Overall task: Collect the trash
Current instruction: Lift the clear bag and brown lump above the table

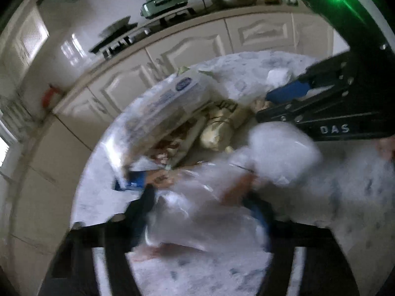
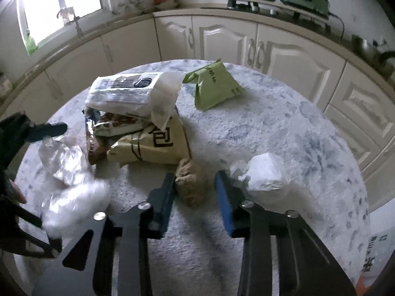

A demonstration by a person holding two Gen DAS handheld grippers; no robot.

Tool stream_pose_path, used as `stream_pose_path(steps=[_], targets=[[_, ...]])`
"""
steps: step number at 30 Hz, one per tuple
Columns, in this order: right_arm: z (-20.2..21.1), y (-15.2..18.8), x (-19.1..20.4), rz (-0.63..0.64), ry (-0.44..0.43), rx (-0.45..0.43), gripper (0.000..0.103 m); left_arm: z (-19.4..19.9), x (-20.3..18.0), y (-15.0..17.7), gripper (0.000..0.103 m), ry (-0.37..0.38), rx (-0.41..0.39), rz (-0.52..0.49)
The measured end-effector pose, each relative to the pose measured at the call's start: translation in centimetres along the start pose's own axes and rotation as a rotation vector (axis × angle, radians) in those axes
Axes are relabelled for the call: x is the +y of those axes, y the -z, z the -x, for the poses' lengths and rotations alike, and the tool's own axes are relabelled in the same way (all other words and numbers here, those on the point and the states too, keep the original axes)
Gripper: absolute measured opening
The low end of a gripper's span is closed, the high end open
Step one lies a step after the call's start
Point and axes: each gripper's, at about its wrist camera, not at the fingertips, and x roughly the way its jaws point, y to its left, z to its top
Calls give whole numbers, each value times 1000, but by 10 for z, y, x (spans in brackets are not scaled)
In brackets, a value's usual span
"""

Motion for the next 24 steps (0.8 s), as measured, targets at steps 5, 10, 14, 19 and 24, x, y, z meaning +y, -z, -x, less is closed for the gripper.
stream_pose_path(steps=[5, 10, 14, 19, 24], targets=[[9, 7, -14, -58, -49, 1, 24, 7, -15, 9, 46, -38, -14, 30], [20, 16, -24, -123, -105, 2, 24, 26, -5, 14, 42, 31, -41, 203], [31, 27, -29, -159, -132, -2, 24, 35, 1, 18, 39, 42, -69, 315], [46, 36, -34, -195, -159, -20, 24, 51, 21, 23, 34, 75, -122, 483], [58, 41, -39, -208, -165, -35, 24, 69, 44, 29, 30, 79, -162, 585]])
